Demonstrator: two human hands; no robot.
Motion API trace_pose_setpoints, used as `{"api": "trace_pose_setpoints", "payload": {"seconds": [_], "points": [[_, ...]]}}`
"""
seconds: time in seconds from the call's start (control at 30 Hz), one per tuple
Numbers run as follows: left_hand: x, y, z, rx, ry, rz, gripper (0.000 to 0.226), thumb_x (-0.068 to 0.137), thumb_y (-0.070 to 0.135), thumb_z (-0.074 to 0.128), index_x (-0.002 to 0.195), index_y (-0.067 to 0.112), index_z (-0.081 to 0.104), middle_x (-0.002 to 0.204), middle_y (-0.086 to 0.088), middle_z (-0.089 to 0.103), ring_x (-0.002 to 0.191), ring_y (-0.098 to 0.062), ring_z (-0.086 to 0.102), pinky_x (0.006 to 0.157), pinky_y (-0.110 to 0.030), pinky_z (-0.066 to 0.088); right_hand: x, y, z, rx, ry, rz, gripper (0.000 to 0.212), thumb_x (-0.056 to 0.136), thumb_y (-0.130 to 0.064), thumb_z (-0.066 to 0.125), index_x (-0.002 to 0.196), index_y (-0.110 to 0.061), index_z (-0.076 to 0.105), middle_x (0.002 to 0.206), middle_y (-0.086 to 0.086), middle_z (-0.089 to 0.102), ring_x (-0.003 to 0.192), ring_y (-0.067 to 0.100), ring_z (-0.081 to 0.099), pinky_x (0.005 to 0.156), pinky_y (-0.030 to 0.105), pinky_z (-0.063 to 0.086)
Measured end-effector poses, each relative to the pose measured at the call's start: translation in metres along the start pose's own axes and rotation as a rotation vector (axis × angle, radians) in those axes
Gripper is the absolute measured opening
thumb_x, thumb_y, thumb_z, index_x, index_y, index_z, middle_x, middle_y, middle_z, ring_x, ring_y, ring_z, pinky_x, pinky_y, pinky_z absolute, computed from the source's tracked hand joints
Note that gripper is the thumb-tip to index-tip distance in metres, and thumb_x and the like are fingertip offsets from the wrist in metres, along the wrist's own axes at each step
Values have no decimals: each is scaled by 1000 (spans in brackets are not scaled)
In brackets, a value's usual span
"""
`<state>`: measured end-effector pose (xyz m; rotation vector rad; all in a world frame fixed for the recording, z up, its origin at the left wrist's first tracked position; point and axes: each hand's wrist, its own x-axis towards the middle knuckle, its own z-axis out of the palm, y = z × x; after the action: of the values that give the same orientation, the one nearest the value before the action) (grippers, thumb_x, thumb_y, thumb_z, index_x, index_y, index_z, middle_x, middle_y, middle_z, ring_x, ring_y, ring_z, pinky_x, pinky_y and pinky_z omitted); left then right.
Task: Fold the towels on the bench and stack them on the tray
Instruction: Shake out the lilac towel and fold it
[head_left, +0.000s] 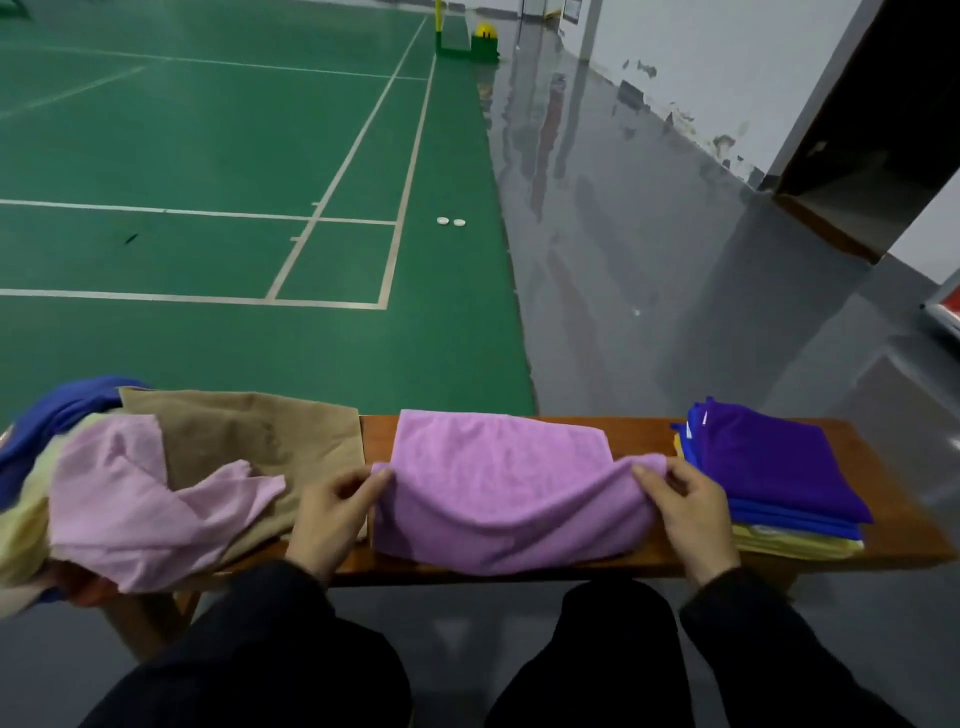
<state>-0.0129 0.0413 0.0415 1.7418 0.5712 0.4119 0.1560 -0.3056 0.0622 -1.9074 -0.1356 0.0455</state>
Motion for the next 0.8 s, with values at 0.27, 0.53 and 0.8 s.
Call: {"api": "trace_pose_setpoints", "payload": {"seconds": [0.27,0.53,0.8], "points": [[104,22,37,-41,98,-154,8,97,28,69,88,27,69,92,2,72,100,-25,68,93,-46,57,88,4,38,-68,149,98,6,97,-18,69,92,-15,71,86,-1,72,86,24,66,71,29,52],[155,-17,45,53,89,-259,18,97,33,67,91,17,74,92,-2,73,102,-30,67,83,-41,57,124,32,67,-132,186,221,14,96,-20,71,105,-13,63,103,7,70,98,26,66,83,34,52],[142,-38,50,747,112,99,46,100,37,57,136,8,55,141,-15,53,127,-29,51,111,-44,41,111,45,86,-503,229,-21,66,91,-39,74,146,-14,47,148,13,49,135,32,47,111,47,42]]}}
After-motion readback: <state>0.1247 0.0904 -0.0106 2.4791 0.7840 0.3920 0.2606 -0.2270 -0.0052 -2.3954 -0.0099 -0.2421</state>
